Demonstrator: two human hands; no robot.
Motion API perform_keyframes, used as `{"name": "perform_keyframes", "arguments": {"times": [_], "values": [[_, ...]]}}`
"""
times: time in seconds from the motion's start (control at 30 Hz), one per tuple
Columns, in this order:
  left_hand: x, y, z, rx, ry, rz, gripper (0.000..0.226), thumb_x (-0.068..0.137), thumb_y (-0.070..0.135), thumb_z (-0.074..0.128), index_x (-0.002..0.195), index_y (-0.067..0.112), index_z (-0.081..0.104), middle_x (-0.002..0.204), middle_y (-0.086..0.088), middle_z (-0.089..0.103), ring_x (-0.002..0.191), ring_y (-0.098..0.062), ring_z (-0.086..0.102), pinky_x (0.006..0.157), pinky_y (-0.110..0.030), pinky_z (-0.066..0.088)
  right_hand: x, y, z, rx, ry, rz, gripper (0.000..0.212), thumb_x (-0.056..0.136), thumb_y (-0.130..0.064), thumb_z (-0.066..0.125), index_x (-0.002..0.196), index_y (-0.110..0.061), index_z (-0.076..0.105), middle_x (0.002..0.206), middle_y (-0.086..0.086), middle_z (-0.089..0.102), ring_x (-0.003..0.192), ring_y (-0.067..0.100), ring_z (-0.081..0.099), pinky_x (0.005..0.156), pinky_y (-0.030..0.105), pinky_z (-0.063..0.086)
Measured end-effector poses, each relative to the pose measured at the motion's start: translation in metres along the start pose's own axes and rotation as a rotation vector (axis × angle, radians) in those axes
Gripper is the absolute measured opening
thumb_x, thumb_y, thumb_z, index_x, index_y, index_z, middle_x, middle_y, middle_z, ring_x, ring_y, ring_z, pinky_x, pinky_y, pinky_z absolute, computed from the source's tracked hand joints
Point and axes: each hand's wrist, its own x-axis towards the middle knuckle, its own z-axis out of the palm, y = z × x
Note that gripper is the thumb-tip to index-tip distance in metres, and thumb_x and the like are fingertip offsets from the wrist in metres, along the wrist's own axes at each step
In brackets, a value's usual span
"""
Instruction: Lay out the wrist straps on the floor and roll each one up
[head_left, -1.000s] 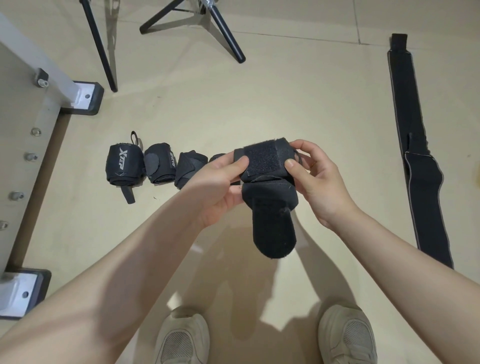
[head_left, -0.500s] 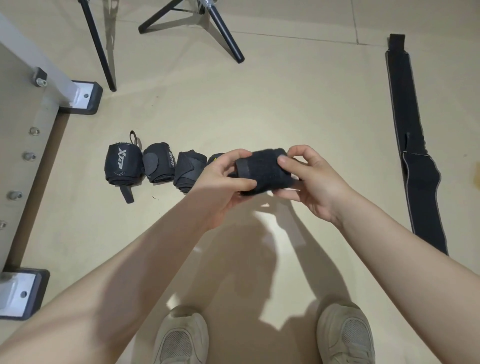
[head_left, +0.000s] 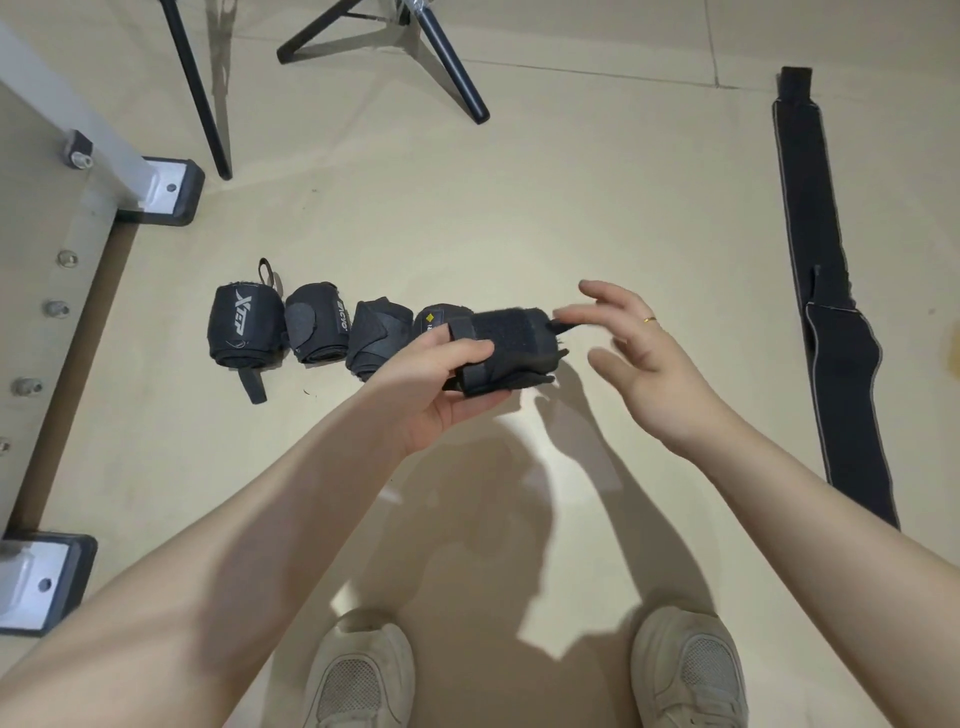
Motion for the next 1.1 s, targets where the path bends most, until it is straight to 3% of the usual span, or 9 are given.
{"name": "perform_keyframes", "arguments": {"times": [0.07, 0.2, 0.37, 0.5, 0.57, 0.63, 0.77, 0.9, 1.1], "values": [[0.002, -0.006, -0.003, 0.008, 0.011, -0.002, 0.014, 0.091, 0.005, 0.056, 0.100, 0.014, 0.063, 0.084, -0.002, 0.071, 0.079, -0.015, 0.070, 0.070, -0.033, 0.059, -0.003, 0.000, 0.001, -0.146, -0.088, -0.089, 0.055, 0.084, 0.004, 0.053, 0.107, -0.046, 0.054, 0.139, -0.020, 0.031, 0.135, 0.006, 0.022, 0.107, 0.008, 0.016], [0.004, -0.015, -0.002, 0.057, -0.018, -0.020, 0.013, 0.090, 0.008, 0.058, 0.098, 0.015, 0.064, 0.095, -0.006, 0.071, 0.093, -0.021, 0.068, 0.083, -0.039, 0.057, 0.002, 0.002, 0.016, -0.275, 0.042, -0.068, 0.018, 0.082, -0.016, 0.070, 0.080, -0.031, 0.061, 0.124, -0.019, 0.046, 0.140, 0.018, 0.019, 0.117, 0.038, -0.001], [0.010, -0.015, -0.002, 0.129, 0.014, 0.027, 0.023, 0.087, 0.007, 0.062, 0.107, 0.019, 0.061, 0.105, -0.005, 0.067, 0.093, -0.027, 0.068, 0.075, -0.036, 0.058, -0.007, 0.006, 0.013, -0.423, 0.040, -0.283, 0.006, 0.083, -0.035, 0.054, 0.079, -0.031, 0.052, 0.109, -0.026, 0.056, 0.131, 0.004, 0.026, 0.109, 0.022, -0.022], [0.013, -0.025, 0.012, 0.194, -0.036, 0.037, 0.028, 0.085, 0.000, 0.063, 0.104, 0.020, 0.060, 0.087, 0.002, 0.070, 0.073, -0.018, 0.069, 0.060, -0.029, 0.057, 0.002, 0.012, -0.002, -0.289, -0.069, -0.146, 0.023, 0.083, -0.013, 0.065, 0.071, -0.025, 0.050, 0.113, -0.019, 0.057, 0.125, -0.001, 0.037, 0.114, 0.024, 0.002], [0.015, -0.032, 0.014, 0.243, -0.062, 0.024, 0.033, 0.085, -0.002, 0.062, 0.109, 0.019, 0.058, 0.081, 0.006, 0.072, 0.072, -0.015, 0.070, 0.062, -0.030, 0.058, 0.003, 0.021, -0.001, -0.096, -0.092, 0.003, 0.032, 0.085, 0.000, 0.063, 0.069, -0.022, 0.046, 0.110, -0.008, 0.062, 0.108, 0.006, 0.055, 0.100, 0.026, 0.036], [0.018, -0.042, 0.010, 0.250, -0.067, -0.011, 0.036, 0.086, -0.004, 0.060, 0.115, 0.017, 0.056, 0.089, 0.004, 0.072, 0.077, -0.016, 0.070, 0.066, -0.031, 0.058, 0.003, 0.033, 0.004, 0.045, -0.081, 0.141, 0.031, 0.084, 0.008, 0.059, 0.067, -0.015, 0.047, 0.101, -0.002, 0.065, 0.091, 0.015, 0.061, 0.083, 0.029, 0.048], [0.022, -0.061, 0.005, 0.302, -0.038, -0.082, 0.041, 0.086, -0.006, 0.060, 0.122, 0.012, 0.055, 0.115, -0.011, 0.062, 0.092, -0.024, 0.066, 0.070, -0.034, 0.059, -0.001, 0.062, 0.019, -0.002, -0.084, 0.330, 0.028, 0.081, 0.003, 0.065, 0.066, -0.015, 0.051, 0.093, -0.001, 0.061, 0.084, 0.021, 0.057, 0.075, 0.032, 0.049], [0.028, -0.063, 0.002, 0.345, -0.031, -0.107, 0.041, 0.086, -0.005, 0.059, 0.123, 0.013, 0.055, 0.116, -0.009, 0.062, 0.093, -0.023, 0.066, 0.067, -0.031, 0.059, 0.000, 0.077, 0.030, -0.067, -0.041, 0.430, 0.026, 0.077, -0.004, 0.072, 0.071, -0.018, 0.051, 0.084, 0.003, 0.053, 0.074, 0.021, 0.051, 0.064, 0.035, 0.045], [0.025, -0.059, -0.003, 0.145, -0.023, -0.235, 0.030, 0.091, 0.004, 0.056, 0.119, 0.014, 0.057, 0.107, -0.006, 0.063, 0.086, -0.030, 0.067, 0.072, -0.036, 0.060, 0.005, 0.061, 0.037, -0.636, 0.154, 0.014, 0.010, 0.086, -0.016, 0.060, 0.096, -0.013, 0.058, 0.099, -0.015, 0.045, 0.100, 0.013, 0.033, 0.086, 0.005, 0.018]]}}
